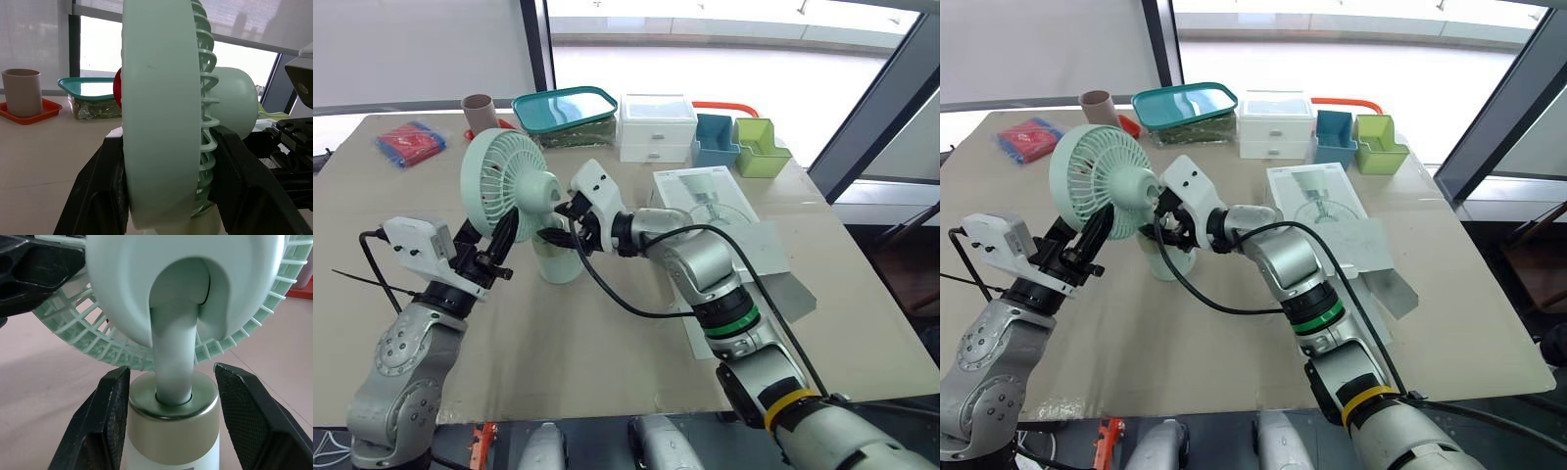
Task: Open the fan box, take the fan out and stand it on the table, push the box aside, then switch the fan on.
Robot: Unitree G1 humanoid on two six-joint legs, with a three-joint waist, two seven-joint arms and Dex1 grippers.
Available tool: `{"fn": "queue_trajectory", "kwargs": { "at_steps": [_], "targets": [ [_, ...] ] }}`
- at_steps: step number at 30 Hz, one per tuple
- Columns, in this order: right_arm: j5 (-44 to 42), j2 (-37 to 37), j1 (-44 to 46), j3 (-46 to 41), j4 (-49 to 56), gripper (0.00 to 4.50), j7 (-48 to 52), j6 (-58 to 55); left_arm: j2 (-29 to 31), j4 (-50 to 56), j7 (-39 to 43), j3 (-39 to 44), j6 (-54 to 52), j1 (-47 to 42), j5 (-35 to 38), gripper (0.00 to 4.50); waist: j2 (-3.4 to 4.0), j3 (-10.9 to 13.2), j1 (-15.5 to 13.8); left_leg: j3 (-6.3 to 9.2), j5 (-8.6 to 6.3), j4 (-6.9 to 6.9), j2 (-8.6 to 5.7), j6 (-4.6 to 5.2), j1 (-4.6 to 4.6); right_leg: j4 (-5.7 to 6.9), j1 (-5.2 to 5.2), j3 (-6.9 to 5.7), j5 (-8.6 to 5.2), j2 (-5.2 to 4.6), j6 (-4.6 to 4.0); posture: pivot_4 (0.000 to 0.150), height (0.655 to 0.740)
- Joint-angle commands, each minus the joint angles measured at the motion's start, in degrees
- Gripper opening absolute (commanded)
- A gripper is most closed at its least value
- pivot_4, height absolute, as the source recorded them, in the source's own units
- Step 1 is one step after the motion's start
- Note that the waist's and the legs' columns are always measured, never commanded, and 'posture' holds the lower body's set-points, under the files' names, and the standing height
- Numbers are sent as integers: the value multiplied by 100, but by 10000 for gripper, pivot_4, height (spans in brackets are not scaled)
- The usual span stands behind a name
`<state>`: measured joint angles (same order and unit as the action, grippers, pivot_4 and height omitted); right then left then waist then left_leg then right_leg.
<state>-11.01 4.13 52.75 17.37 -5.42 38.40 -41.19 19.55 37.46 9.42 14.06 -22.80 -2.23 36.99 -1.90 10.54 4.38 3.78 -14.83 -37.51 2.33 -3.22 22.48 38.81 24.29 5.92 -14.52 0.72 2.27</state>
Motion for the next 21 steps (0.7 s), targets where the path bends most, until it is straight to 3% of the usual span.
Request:
{"fn": "queue_trajectory", "kwargs": {
  "at_steps": [1,3,6,21],
  "targets": [
    [-10,-74,176,6,56,25292,-25,-42,17,208,75,94,199,-186,8,19617,0,0,0,1,0,0,0,0,0,0,0,-1,0,0,0,1500,7400],
    [-9,-81,165,14,66,20069,-23,-34,17,201,87,103,198,-188,15,19617,0,0,0,1,0,0,0,0,0,0,0,-1,0,0,0,1500,7400],
    [-9,-77,153,68,70,8085,19,-51,5,200,109,103,207,-180,16,19617,0,0,-2,4,0,0,0,0,2,0,0,-3,0,0,0,1500,7400],
    [38,-93,197,-5,-109,8085,-111,-26,-13,197,224,72,84,-146,144,19617,0,0,-1,9,0,0,-1,0,4,0,1,-8,0,-1,-1,1500,7400]
  ]
}}
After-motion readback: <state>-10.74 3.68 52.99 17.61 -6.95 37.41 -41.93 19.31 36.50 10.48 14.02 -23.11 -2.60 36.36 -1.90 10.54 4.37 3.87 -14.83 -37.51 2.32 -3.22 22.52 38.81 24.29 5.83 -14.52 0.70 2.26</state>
